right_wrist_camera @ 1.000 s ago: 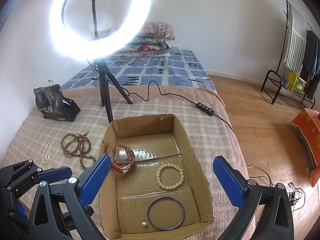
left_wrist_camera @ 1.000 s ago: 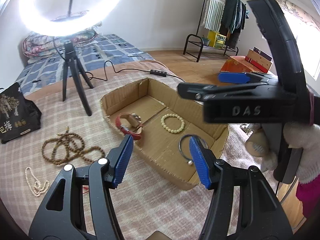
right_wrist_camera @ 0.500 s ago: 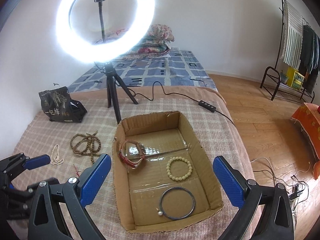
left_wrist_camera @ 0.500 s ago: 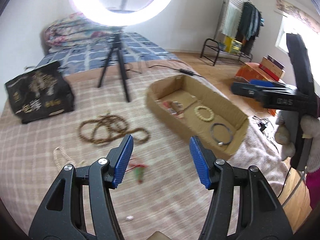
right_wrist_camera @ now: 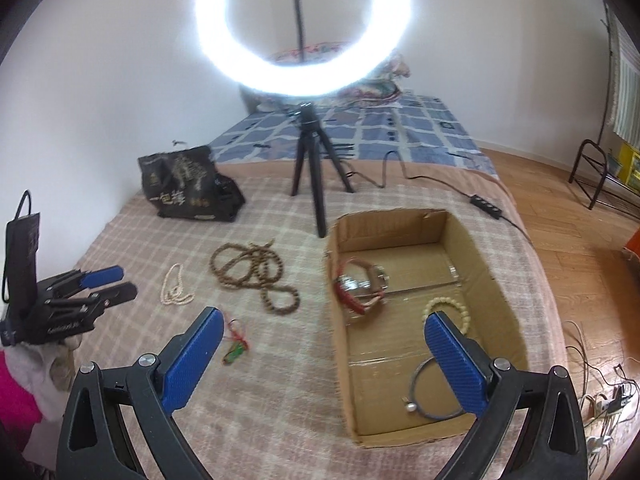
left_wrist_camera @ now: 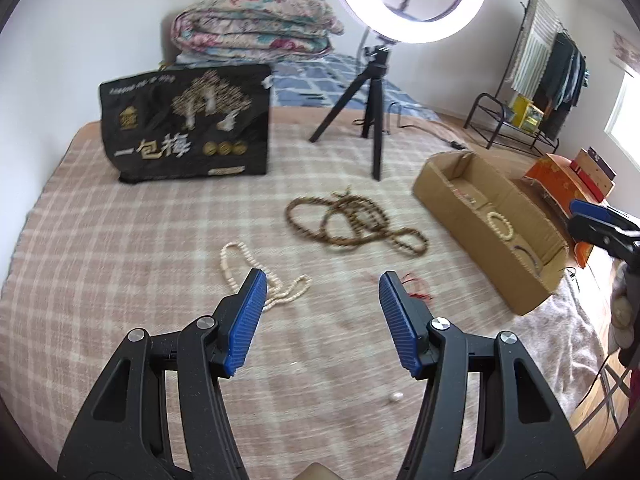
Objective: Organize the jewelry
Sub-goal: 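Withdraw both tools from the box toward the remaining jewelry, then close left tool on the pearl necklace while right tool closes on the jade pendant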
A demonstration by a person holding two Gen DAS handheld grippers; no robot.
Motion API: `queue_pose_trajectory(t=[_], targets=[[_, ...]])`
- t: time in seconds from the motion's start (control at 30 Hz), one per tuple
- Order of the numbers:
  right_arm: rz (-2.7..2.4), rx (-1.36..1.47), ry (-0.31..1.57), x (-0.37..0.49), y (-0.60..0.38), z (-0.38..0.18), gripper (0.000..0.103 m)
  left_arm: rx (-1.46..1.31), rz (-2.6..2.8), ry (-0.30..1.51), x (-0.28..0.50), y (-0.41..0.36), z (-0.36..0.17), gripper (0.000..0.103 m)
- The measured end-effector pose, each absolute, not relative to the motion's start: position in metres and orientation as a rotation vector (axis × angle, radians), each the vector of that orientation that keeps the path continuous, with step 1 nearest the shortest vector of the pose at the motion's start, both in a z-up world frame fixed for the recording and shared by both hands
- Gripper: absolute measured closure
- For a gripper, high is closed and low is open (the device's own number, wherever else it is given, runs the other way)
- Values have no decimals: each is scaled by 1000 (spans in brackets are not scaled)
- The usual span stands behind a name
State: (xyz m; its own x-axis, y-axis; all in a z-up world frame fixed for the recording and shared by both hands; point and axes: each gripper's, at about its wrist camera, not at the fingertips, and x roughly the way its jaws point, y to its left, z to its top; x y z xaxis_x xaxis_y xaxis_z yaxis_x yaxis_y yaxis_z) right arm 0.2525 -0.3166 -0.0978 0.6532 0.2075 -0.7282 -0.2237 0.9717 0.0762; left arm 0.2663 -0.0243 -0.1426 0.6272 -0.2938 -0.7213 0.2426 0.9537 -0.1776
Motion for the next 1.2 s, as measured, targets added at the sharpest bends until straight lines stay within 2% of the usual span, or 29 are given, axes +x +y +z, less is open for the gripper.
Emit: queue_pose_trajectory(t=[0.23,0.37,0.6,0.97,1.1,1.2], targets=[[328,-51,887,246,-272,-128,11,-71,-285,889,271,-4,-166,43],[355,-82,939,245,-248,-154,12,-94,-278,929,280,3,-181,43],[383,-146,995,246,-226,-186,22,-146,-279,980,298,6,-203,43],[384,-123,1039,257,-222,-208,25,-138,-252,1021,321,-1,-228,43],[395,-112,1062,263,-219,-216,28,-109,-247,1014,326,-9,-229,37],[394,-105,1071,267,-217,-221,30,-59,-237,1004,329,-16,-231,36]])
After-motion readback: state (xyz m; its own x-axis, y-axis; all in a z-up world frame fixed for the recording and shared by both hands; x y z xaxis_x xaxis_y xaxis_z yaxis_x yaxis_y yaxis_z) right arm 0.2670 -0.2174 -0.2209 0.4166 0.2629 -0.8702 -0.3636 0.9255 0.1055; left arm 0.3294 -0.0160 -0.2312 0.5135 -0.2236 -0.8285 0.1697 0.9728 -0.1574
